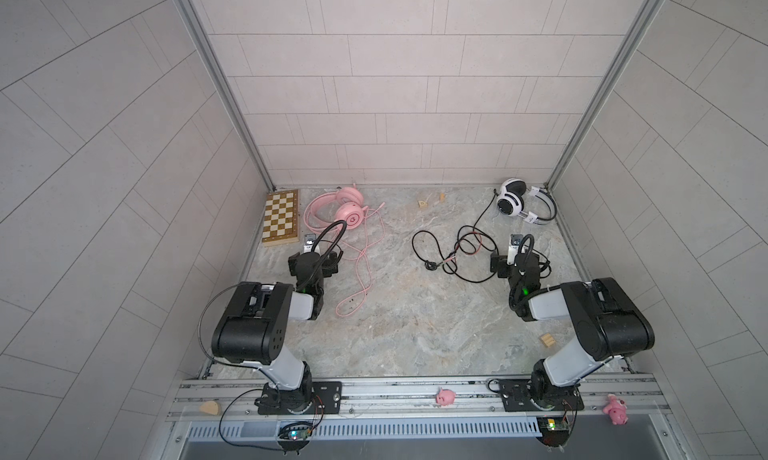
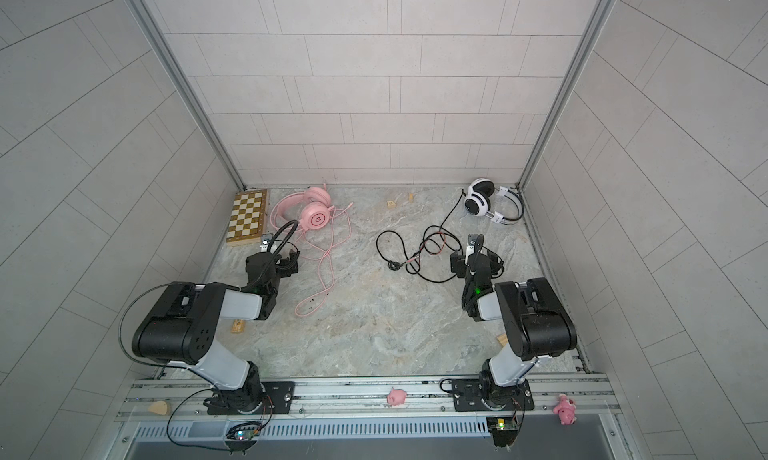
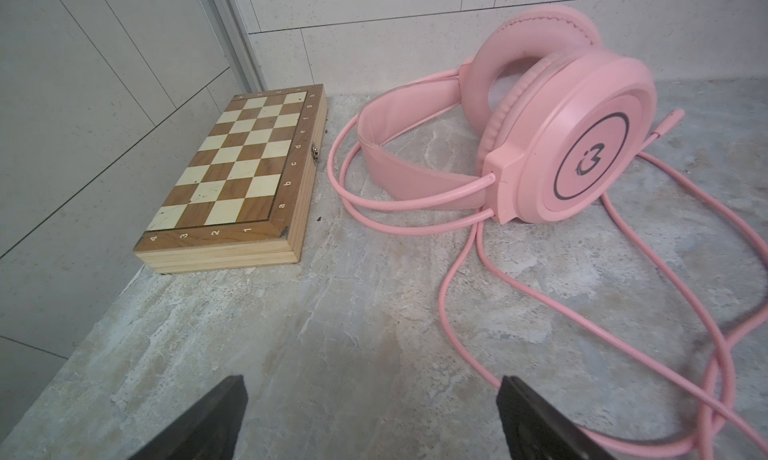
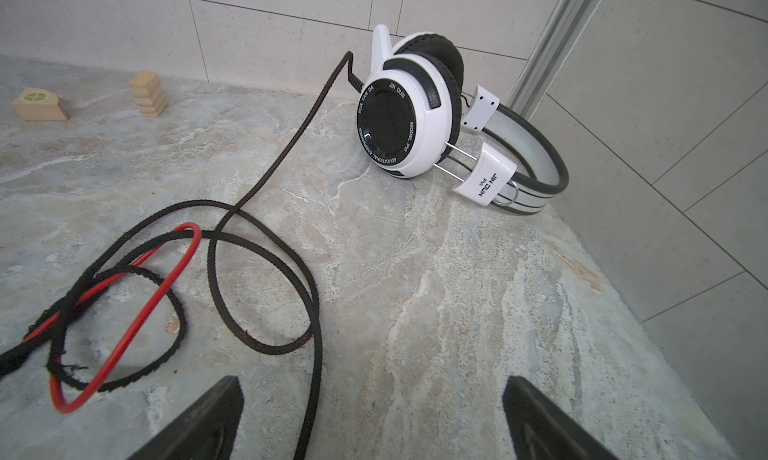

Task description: Wrap the headphones

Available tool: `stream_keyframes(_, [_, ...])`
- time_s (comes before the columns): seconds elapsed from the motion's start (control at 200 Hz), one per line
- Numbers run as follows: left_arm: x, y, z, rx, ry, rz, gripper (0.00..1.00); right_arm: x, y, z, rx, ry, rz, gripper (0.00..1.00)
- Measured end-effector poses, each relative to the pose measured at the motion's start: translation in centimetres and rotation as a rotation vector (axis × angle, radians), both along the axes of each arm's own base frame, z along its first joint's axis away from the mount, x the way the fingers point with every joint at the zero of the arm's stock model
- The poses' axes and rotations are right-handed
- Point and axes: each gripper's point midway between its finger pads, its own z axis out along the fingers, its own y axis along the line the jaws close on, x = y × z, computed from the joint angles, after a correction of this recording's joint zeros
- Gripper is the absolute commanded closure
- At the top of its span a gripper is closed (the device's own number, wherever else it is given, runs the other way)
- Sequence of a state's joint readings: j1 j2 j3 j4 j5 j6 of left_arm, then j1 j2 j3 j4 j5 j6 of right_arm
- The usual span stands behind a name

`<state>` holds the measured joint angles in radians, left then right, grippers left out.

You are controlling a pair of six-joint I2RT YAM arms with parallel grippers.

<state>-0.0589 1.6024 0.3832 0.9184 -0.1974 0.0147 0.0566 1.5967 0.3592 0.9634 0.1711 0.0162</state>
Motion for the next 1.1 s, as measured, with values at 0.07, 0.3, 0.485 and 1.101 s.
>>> stream_keyframes(0.07, [0.00, 0.00, 0.00, 0.000, 0.000, 0.000, 0.00, 0.00, 0.00, 0.00, 0.000, 0.000, 0.000, 0.01])
stream_keyframes(0.3, [0.00, 0.00, 0.00, 0.000, 0.000, 0.000, 0.00, 0.00, 0.04, 0.03, -0.002, -0.001, 0.000, 0.01])
stream_keyframes(0.485, [0.00, 0.00, 0.00, 0.000, 0.000, 0.000, 0.00, -0.01, 0.05, 0.11, -0.009, -0.003, -0.006, 0.01])
stream_keyframes(1.101, [0.00, 0.00, 0.00, 0.000, 0.000, 0.000, 0.00, -0.15, 0.15, 0.35, -0.034, -0.012, -0.020, 0.01])
